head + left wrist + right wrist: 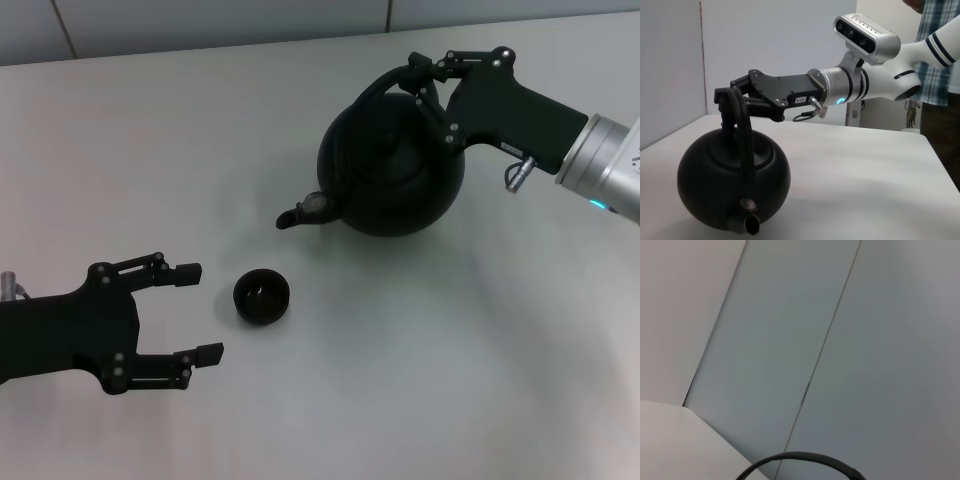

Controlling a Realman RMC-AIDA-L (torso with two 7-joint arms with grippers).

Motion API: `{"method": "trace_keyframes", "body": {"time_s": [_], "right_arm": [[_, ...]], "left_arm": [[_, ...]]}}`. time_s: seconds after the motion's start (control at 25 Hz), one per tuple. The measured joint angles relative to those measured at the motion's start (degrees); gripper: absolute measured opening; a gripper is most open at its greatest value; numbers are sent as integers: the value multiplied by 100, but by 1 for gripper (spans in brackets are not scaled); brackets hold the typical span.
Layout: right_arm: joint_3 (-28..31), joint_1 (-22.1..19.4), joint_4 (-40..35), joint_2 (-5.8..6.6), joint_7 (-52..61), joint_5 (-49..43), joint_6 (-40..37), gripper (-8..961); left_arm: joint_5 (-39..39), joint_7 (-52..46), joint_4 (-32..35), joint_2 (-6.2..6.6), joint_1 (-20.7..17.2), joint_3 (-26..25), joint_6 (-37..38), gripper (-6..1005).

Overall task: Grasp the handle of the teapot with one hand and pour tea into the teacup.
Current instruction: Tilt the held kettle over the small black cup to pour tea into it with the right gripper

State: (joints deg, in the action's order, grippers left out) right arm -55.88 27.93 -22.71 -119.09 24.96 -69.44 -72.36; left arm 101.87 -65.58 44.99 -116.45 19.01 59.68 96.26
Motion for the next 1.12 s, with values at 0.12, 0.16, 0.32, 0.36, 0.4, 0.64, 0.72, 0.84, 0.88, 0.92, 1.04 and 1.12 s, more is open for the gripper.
{"method": "trace_keyframes", "body": {"time_s": [0.12,0.16,0.32,0.36,0.4,0.64,0.72,0.84,0.88,0.92,1.04,1.12], "right_arm": [[-2,-1,-34,2,0,0,-43,127],[-1,-2,-46,4,0,0,-76,127],[-2,-3,-85,9,-1,0,-188,126],[-2,-2,-92,11,-1,-3,-220,126],[-2,0,-107,13,-1,-20,-249,126],[-1,-16,-227,0,-196,-141,-406,125],[-2,-17,-214,0,-253,-143,-446,124],[-62,-23,-197,-4,-308,-155,-506,123],[-91,-27,-196,-6,-312,-172,-512,123],[-114,-29,-196,-7,-313,-199,-512,122],[-151,-25,-198,-5,-359,-376,-513,121],[-150,-25,-197,-6,-412,-396,-513,119]], "left_arm": [[0,1,-2,0,11,0,-15,863],[0,1,-2,0,12,0,-18,863],[0,8,15,1,9,-5,-54,863],[0,9,22,1,0,-7,-67,863],[0,10,24,0,-6,-8,-72,863],[0,13,25,1,-57,-9,-79,862],[0,17,25,1,-67,-9,-80,862],[-1,18,20,0,-74,-9,-82,862],[-1,18,20,0,-74,-9,-82,862],[-1,18,20,0,-74,-9,-82,862],[1,19,17,1,-80,-9,-81,862],[1,19,17,1,-80,-9,-81,862]]}}
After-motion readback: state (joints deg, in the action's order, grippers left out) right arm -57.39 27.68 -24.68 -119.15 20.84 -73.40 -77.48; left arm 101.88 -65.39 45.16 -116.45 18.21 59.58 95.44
